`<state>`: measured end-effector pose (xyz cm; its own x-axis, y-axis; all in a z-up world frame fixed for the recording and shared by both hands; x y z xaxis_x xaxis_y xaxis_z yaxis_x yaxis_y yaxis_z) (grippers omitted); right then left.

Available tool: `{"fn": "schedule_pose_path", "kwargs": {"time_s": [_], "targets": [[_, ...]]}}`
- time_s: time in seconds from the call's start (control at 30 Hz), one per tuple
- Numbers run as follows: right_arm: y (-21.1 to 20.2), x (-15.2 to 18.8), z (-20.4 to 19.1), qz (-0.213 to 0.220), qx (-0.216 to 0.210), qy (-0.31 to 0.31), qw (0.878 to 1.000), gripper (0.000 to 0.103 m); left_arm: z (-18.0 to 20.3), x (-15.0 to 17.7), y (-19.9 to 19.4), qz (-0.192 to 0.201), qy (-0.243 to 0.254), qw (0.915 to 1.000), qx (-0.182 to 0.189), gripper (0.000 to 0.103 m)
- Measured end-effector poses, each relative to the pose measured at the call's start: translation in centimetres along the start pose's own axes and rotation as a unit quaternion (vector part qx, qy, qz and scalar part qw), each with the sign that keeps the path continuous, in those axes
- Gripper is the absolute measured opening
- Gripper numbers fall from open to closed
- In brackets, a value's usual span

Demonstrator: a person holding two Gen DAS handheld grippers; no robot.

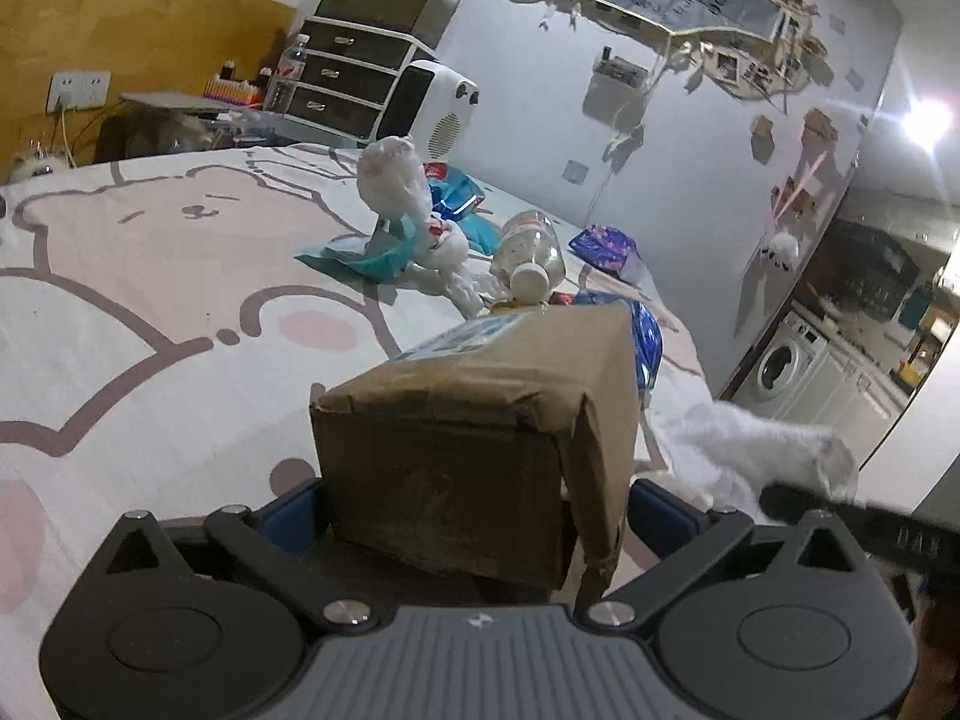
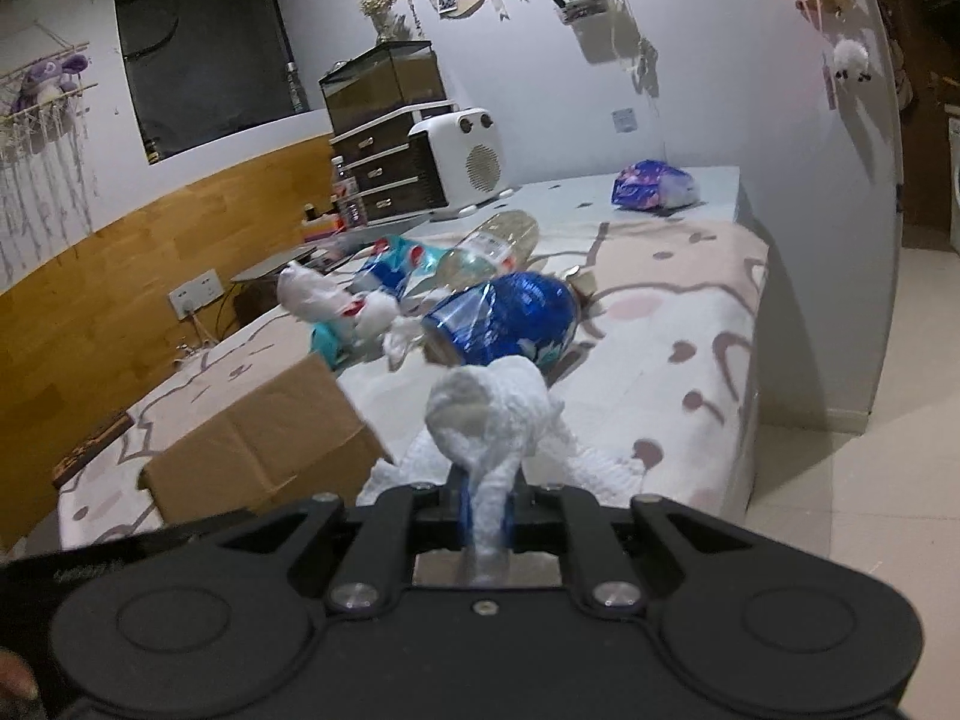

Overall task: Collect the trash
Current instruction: 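Lift the cardboard box and white tissue off the bed with both tools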

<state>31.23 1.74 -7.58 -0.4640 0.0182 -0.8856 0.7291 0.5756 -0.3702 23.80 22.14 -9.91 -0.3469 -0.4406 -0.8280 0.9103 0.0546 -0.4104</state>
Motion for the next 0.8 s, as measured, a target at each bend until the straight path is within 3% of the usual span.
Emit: {"fn": "schedule_pose_path", "kwargs": {"time_s": [0.37, 0.6, 0.8], "targets": [[-0.7, 0.2, -0.7, 0.0, -0.003, -0.006, 1.0, 0.011, -0.3, -2.7, 0.5, 0.025, 0.013, 0.9996, 0.001, 0.103], [-1.2, -0.3, -2.0, 0.015, -0.005, -0.022, 1.0, 0.011, -0.5, -1.4, 1.0, -0.004, -0.03, 0.9991, 0.03, 0.103], [-1.3, -1.8, -3.9, 0.031, -0.025, -0.036, 0.999, 0.011, -1.0, -1.8, 1.4, -0.011, -0.079, 0.9965, 0.026, 0.103]]}}
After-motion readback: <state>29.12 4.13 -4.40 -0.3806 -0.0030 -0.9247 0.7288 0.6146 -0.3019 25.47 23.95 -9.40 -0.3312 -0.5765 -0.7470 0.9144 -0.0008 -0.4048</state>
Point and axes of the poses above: each gripper's, at about its wrist camera, not at the fingertips, and y roughly the way its jaws point, z to its right, x to its underside, the point moved 10 cm from there along y, roughly the way its jaws point, and after that the axes turned 6 degrees about z, right-handed, at the moved point
